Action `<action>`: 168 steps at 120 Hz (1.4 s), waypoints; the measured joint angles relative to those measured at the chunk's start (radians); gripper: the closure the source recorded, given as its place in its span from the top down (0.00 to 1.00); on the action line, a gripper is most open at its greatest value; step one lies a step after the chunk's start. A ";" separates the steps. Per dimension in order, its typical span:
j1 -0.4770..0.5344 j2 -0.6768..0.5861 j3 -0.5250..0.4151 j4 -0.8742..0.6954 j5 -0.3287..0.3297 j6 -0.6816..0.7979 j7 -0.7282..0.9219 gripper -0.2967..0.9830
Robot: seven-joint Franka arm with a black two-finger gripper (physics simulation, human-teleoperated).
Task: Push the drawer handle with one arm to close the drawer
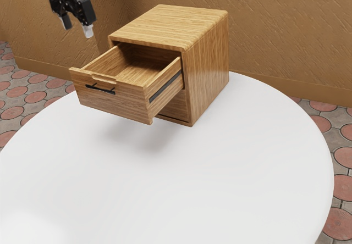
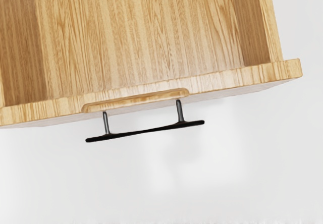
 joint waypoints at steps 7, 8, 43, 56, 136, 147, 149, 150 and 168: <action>0.001 0.001 0.002 -0.001 -0.001 0.000 0.003 0.77; 0.001 0.001 0.002 -0.001 -0.001 0.000 0.004 0.77; -0.005 -0.386 -0.046 -0.498 -0.019 0.093 -0.015 0.76; -0.003 -0.476 -0.045 -0.663 -0.022 0.132 -0.076 0.57; 0.003 -0.253 0.001 -0.819 -0.011 0.573 -0.307 0.16; 0.003 -0.210 0.001 -0.790 -0.008 0.594 -0.311 0.16; 0.004 -0.204 0.001 -0.783 -0.006 0.597 -0.311 0.16; 0.004 -0.201 0.001 -0.780 -0.005 0.598 -0.311 0.16; 0.003 -0.144 0.001 -0.723 0.009 0.616 -0.312 0.16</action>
